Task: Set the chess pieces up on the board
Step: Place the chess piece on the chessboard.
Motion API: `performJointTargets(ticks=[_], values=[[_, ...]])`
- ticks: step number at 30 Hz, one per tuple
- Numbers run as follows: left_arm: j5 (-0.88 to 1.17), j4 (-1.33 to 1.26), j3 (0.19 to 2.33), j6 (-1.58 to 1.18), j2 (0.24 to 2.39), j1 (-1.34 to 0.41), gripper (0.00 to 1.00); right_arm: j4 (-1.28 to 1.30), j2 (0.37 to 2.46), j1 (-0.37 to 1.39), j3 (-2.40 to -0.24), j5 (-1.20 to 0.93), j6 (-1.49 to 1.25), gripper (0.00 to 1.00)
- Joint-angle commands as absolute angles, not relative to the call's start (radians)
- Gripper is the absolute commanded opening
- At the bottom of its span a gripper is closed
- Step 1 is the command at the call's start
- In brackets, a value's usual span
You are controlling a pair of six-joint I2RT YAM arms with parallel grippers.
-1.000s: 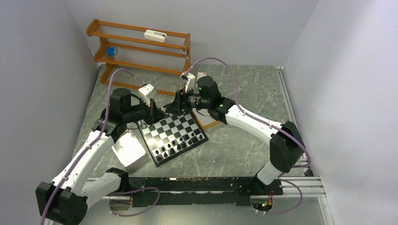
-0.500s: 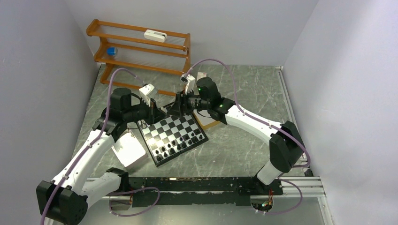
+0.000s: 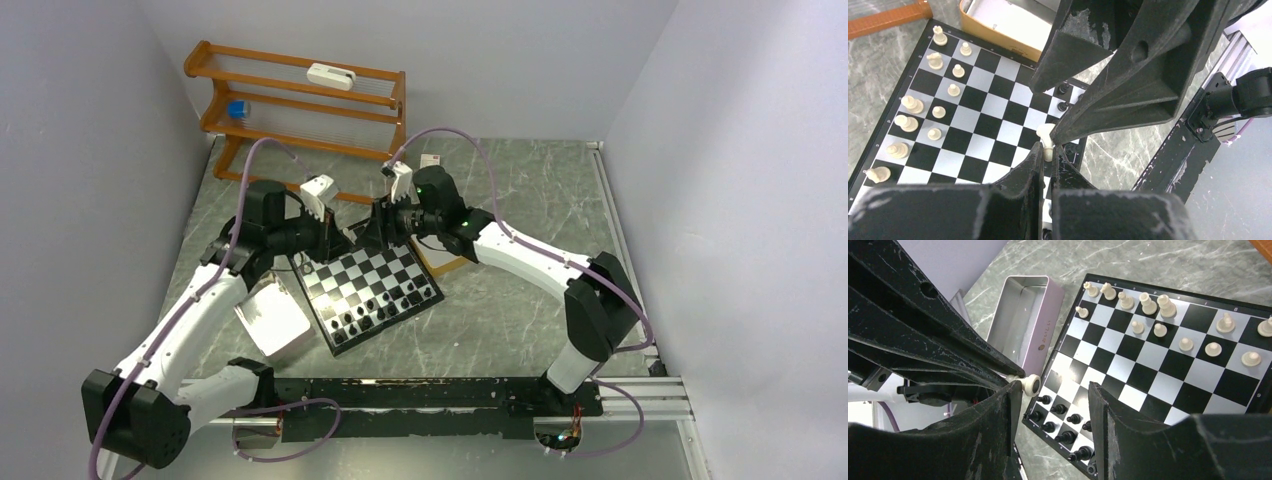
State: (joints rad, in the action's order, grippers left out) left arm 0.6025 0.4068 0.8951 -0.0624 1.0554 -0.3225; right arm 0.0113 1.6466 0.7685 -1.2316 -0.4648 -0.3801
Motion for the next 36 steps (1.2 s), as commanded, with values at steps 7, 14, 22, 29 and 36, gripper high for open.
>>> performJointTargets(ticks=[7,14,22,29,36], values=[[0.479,0.613,1.068,0.019,1.112,-0.329,0.05,0.066,1.606,0.755,-1.210,-0.422,-0.351,0.58],[0.344,0.807,1.191,0.114,1.229,-0.328,0.05,0.072,1.477,0.749,-1.134,-0.308,-0.324,0.64],[0.204,0.977,1.347,0.198,1.405,-0.327,0.05,0.006,1.314,0.749,-1.017,-0.224,-0.321,0.80],[0.099,1.021,1.389,0.207,1.557,-0.327,0.05,0.030,1.256,0.747,-0.999,-0.182,-0.294,1.00],[0.043,1.001,1.347,0.198,1.656,-0.327,0.05,0.007,1.195,0.747,-0.973,-0.140,-0.284,1.00]])
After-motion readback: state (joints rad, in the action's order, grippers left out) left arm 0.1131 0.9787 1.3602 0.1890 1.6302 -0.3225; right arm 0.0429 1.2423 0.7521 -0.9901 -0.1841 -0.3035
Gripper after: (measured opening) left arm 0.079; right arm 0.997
